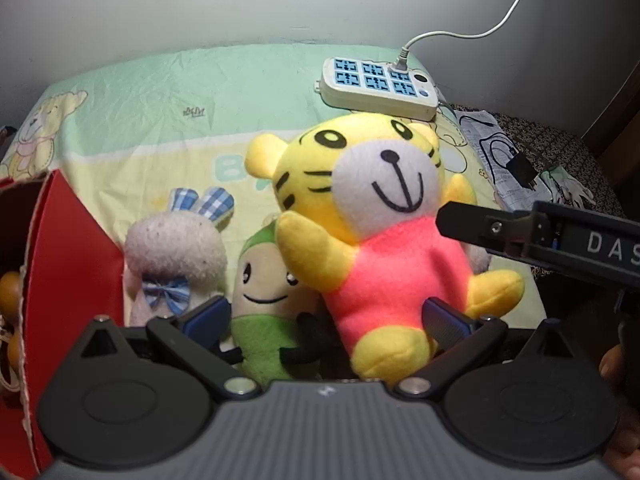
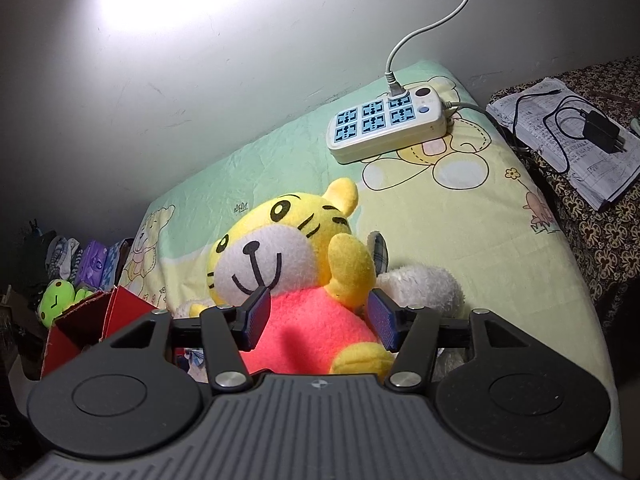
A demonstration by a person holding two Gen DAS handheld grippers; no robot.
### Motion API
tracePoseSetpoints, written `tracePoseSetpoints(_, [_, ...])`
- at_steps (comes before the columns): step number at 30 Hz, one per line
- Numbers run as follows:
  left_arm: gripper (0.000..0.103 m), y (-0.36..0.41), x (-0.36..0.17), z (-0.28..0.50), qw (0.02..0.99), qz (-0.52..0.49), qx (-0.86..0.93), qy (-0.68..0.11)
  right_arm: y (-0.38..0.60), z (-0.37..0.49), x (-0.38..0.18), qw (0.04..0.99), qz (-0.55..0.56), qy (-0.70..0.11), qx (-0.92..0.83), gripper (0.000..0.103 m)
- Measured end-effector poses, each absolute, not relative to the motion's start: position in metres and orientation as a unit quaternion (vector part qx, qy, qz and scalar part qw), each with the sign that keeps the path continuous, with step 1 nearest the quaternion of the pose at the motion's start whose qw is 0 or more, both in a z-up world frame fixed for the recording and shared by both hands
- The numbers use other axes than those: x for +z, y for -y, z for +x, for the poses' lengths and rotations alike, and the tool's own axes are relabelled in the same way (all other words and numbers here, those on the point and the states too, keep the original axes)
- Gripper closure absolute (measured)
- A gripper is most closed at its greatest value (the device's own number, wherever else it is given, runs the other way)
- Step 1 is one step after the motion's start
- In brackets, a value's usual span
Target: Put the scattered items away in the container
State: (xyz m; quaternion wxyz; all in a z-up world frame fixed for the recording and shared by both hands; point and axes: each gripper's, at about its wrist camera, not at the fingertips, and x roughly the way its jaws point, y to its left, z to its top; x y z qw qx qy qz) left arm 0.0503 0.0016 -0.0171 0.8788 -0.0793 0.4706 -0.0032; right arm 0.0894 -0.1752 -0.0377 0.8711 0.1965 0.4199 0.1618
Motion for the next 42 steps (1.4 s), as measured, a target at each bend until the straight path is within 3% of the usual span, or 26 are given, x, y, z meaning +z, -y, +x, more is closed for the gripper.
tracePoseSetpoints(10, [0.0, -0.014, -0.026, 0.068, 0.874, -0.122, -0.034, -0.47, 0.168, 0.107, -0.053, 0.862, 0.204, -0.429, 0.179, 0.039])
tracePoseSetpoints(15, [0.0, -0.016, -0.028, 0.068, 0.868, -0.129, -0.049, -0.477, 0.179, 0.106, -0.046, 0.879, 0.205, -0.395, 0.172, 0.038])
tracePoseSetpoints(17, [0.0, -0.017, -0.031, 0.068, 0.864, -0.129, -0.052, -0.484, 0.182, 0.111, -0.049, 0.882, 0.199, -0.393, 0.167, 0.032])
tracePoseSetpoints(27, [0.001, -0.017, -0.03, 0.071, 0.856, -0.137, -0.071, -0.494, 0.185, 0.128, -0.072, 0.841, 0.26, -0.42, 0.221, 0.031])
tracePoseSetpoints(32, [0.001, -0.008, -0.036, 0.072, 0.855, -0.131, -0.076, -0.496, 0.188, 0.122, -0.073, 0.821, 0.282, -0.43, 0.246, 0.041])
tracePoseSetpoints(36, [0.012, -0.002, -0.027, 0.068, 0.865, -0.119, -0.084, -0.48, 0.191, 0.116, -0.069, 0.82, 0.288, -0.429, 0.247, 0.052])
tracePoseSetpoints(42, [0.017, 0.001, -0.019, 0.061, 0.874, -0.112, -0.09, -0.465, 0.192, 0.103, -0.059, 0.824, 0.282, -0.421, 0.252, 0.064])
